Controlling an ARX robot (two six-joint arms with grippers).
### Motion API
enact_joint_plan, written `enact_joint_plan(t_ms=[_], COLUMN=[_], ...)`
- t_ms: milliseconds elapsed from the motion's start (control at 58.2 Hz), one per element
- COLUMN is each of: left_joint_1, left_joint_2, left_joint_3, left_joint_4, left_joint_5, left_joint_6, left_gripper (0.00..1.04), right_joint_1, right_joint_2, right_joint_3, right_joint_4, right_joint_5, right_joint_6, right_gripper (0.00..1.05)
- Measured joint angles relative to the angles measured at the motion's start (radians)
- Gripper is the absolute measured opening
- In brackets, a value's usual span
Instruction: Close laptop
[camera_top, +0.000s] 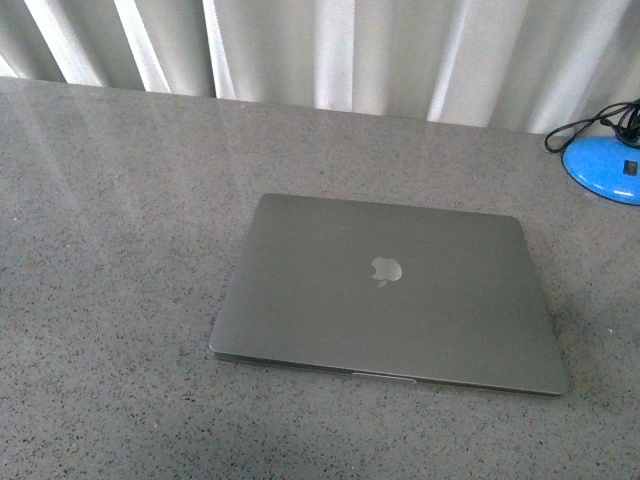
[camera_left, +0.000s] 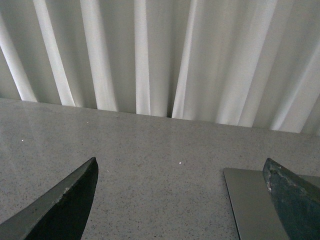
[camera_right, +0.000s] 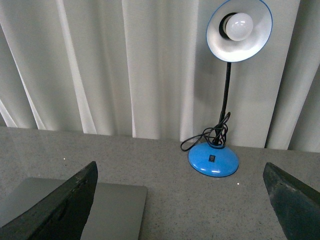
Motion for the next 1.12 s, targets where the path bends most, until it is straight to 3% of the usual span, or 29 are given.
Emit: enact_joint_plan(t_ms=[1116], left_joint_1=[0.000], left_joint_2=[0.000], left_joint_3=[0.000], left_joint_4=[0.000], left_joint_5=[0.000], left_joint_6=[0.000], left_gripper=[0.98], right_joint_1=[0.000], right_joint_2=[0.000], right_joint_3=[0.000], right_joint_4=[0.000], right_joint_5=[0.000], right_joint_6=[0.000], right_gripper=[0.95])
